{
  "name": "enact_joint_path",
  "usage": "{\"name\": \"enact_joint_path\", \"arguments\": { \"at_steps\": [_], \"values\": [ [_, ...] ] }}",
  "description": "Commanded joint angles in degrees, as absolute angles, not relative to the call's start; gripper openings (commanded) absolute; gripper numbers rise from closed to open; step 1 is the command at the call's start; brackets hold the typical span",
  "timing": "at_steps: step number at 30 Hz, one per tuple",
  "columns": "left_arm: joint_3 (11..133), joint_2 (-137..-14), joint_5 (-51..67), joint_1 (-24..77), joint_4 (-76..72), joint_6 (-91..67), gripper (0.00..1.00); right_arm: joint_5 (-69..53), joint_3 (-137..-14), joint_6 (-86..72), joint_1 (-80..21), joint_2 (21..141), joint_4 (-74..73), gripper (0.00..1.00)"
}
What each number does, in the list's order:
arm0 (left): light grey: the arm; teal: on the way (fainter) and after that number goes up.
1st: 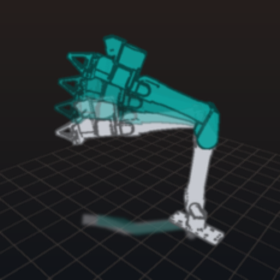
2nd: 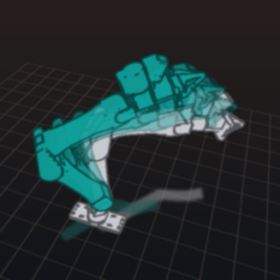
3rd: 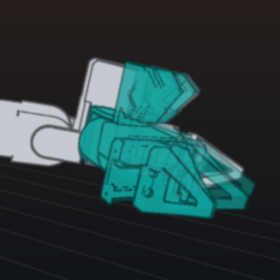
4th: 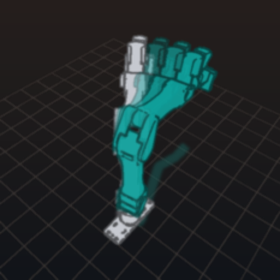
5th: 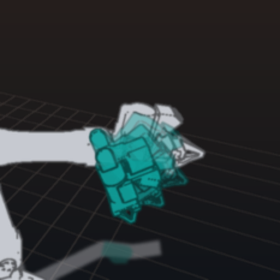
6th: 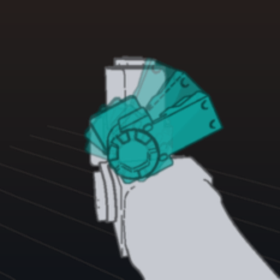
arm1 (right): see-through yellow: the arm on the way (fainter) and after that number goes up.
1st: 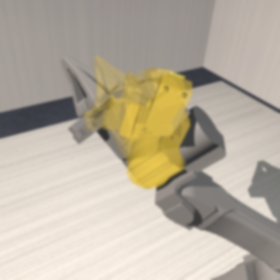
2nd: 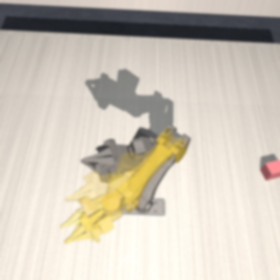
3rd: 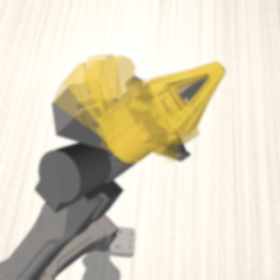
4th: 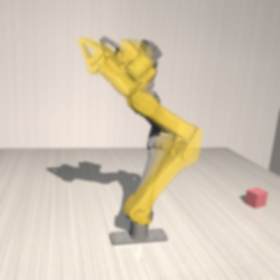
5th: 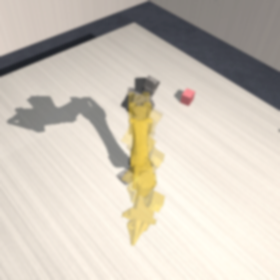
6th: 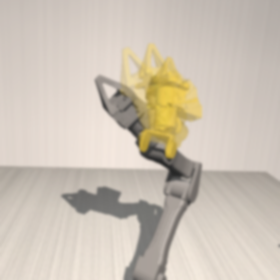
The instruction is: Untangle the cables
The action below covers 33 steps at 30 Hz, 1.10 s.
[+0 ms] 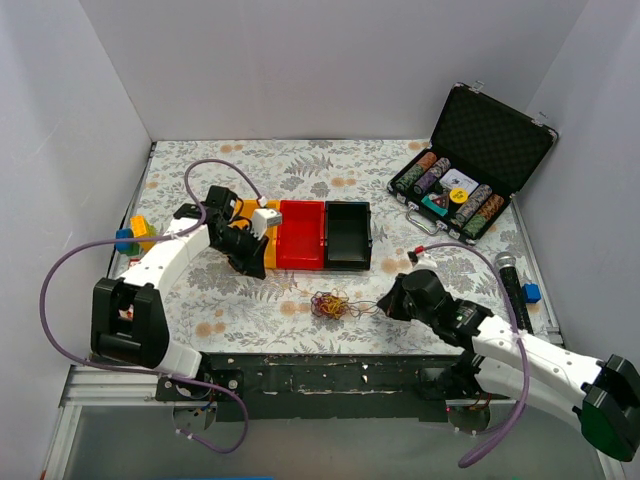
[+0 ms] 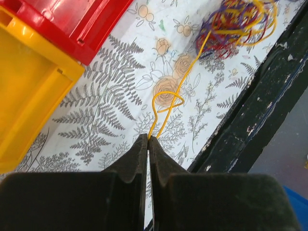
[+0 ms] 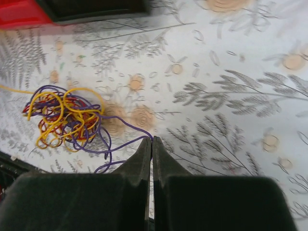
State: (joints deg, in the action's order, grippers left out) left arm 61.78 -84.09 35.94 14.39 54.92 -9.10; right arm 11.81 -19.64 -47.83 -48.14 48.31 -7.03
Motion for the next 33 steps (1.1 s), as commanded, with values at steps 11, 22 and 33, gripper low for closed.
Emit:
{"name": "enact_joint_path", "arguments": {
  "at_steps": [11, 22, 33],
  "values": [
    [61.3, -75.0, 30.3, 1.6, 59.1, 1.4, 0.0, 34.4, -22.5, -69.9, -48.3, 38.7, -44.2, 0.01],
    [73.6, -75.3, 33.0, -13.4, 63.7, 5.7, 0.0, 36.3, -24.1, -71.5, -48.3, 41.4, -47.4, 0.01],
    [73.2, -68.3, 30.9, -22.6, 54.1, -2.6, 0.0, 41.0, -28.5, -73.4, -48.3, 35.0, -53.3, 0.01]
  ]
}}
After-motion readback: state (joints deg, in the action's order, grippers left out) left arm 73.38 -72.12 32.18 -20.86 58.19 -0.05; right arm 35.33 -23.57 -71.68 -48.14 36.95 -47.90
